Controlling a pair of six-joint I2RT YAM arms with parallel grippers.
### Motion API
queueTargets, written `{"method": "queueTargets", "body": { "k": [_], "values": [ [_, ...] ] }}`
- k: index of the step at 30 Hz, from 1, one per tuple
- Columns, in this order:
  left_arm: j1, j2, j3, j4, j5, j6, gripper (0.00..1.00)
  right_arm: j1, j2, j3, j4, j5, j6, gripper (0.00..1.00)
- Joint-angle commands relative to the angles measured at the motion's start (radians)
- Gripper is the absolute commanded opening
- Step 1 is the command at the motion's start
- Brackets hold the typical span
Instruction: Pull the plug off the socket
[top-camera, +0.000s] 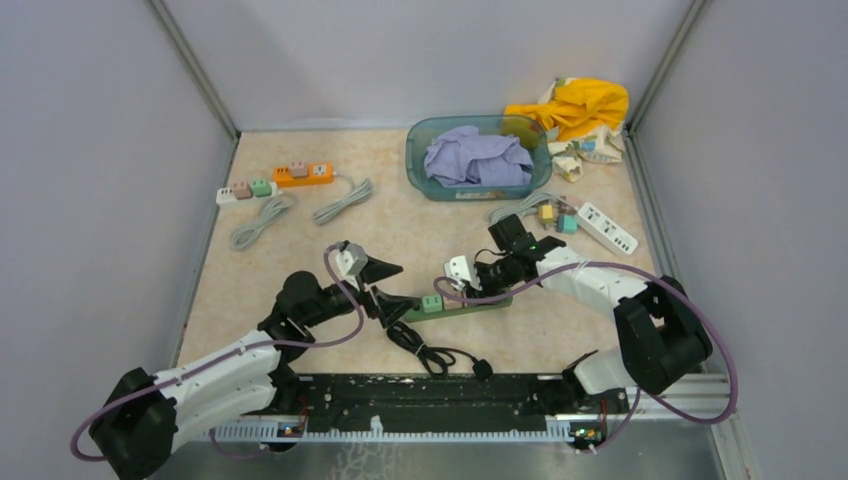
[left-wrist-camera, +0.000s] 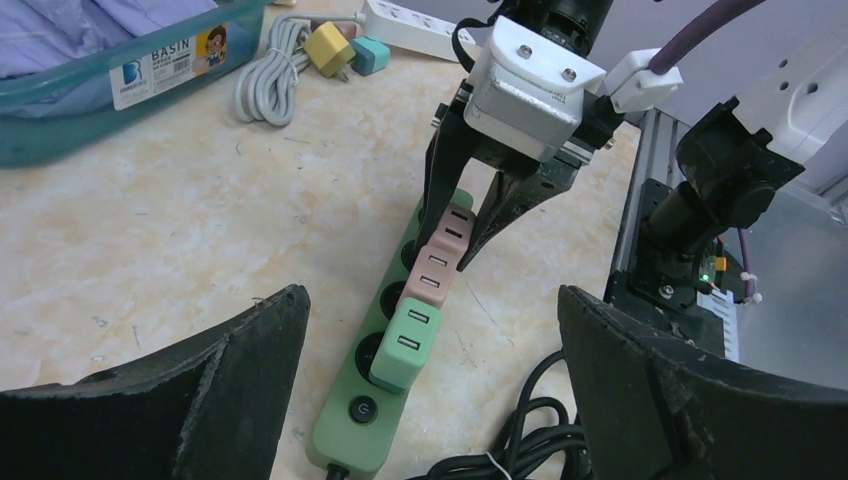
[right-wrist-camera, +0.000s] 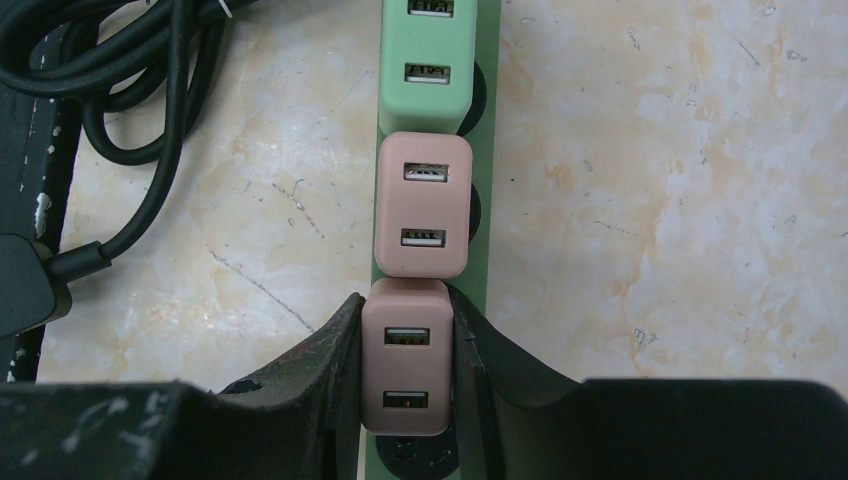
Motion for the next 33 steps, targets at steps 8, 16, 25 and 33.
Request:
{"method": "queueTargets", "body": {
  "k": [8, 16, 25, 33],
  "values": [
    [0.002, 0.182, -0.050, 0.325, 0.063, 0.024, 0.92, 0.013, -0.026, 0.043, -0.021, -0.037, -0.004, 0.00],
    [-0.040, 0.354, 0.020, 0.320, 0.096, 0.205, 0.78, 0.013, -0.023, 0.043, -0.021, -0.033, -0.005, 0.00],
    [-0.137, 0.562, 0.154, 0.259, 0.051, 0.354, 0.72, 0.013, -0.020, 0.043, -0.021, -0.033, -0.005, 0.00],
    [-0.172, 0.688, 0.235, 0.160, 0.022, 0.465, 0.63, 0.013, -0.020, 0.041, -0.021, -0.034, -0.006, 0.00]
  ]
}}
